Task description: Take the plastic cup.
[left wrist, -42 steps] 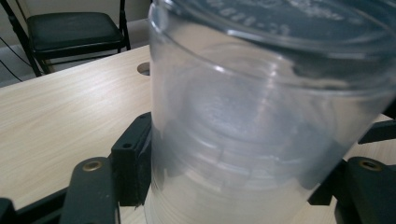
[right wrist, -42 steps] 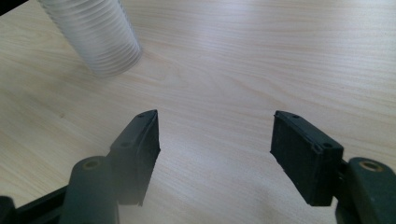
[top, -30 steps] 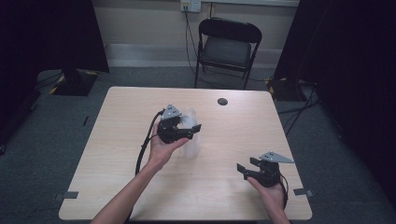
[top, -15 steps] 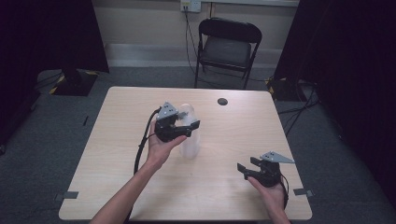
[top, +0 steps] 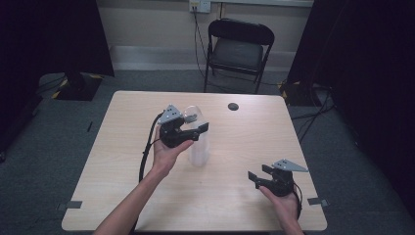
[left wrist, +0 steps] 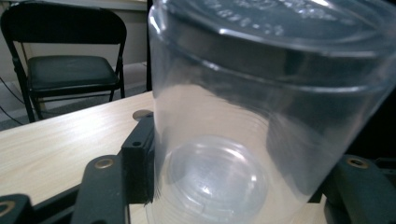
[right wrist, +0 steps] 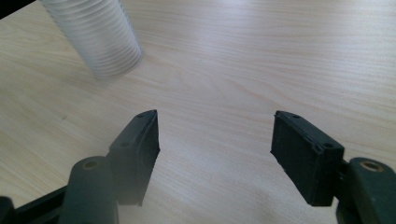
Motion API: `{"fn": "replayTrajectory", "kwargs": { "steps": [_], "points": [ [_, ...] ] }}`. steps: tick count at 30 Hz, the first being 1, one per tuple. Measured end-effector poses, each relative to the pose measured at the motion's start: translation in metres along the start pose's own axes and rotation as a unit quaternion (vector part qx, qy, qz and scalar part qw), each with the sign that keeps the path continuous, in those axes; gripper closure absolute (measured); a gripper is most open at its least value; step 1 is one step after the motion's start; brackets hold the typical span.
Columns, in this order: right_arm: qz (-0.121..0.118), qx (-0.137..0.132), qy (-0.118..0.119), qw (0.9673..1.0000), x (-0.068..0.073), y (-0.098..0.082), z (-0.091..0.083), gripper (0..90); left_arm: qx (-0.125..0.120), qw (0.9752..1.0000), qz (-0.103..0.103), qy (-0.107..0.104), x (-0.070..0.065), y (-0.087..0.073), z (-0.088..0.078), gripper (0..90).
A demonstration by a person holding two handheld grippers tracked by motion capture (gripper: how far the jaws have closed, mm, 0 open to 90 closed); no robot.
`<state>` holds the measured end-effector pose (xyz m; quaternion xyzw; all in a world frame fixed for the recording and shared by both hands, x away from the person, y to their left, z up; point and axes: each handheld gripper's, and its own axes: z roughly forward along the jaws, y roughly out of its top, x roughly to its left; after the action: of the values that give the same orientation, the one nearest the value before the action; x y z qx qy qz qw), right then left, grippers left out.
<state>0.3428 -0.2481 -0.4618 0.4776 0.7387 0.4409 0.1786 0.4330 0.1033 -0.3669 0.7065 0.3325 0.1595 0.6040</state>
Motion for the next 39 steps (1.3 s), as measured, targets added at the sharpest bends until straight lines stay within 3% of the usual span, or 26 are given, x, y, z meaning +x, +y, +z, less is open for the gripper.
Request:
{"fn": "replayTrajectory", "kwargs": {
  "steps": [7,14,27,39],
  "points": [
    [-0.001,-0.005,-0.001,1.0,0.0,0.0,0.0,31.2,-0.015,0.9998,-0.01,0.005,0.001,0.005,-0.006,39.7],
    [-0.003,-0.004,-0.001,1.0,0.001,0.001,0.0,31.2,-0.036,0.9993,0.0,0.005,-0.002,0.013,-0.017,39.9],
    [-0.009,-0.009,0.003,0.9999,0.004,0.002,-0.001,31.3,-0.036,0.9993,-0.011,0.001,0.0,0.021,-0.034,41.0],
    [-0.018,-0.012,0.006,0.9997,0.011,0.003,-0.002,31.8,-0.013,0.9995,-0.019,-0.02,-0.002,0.021,-0.058,41.5]
  ]
}}
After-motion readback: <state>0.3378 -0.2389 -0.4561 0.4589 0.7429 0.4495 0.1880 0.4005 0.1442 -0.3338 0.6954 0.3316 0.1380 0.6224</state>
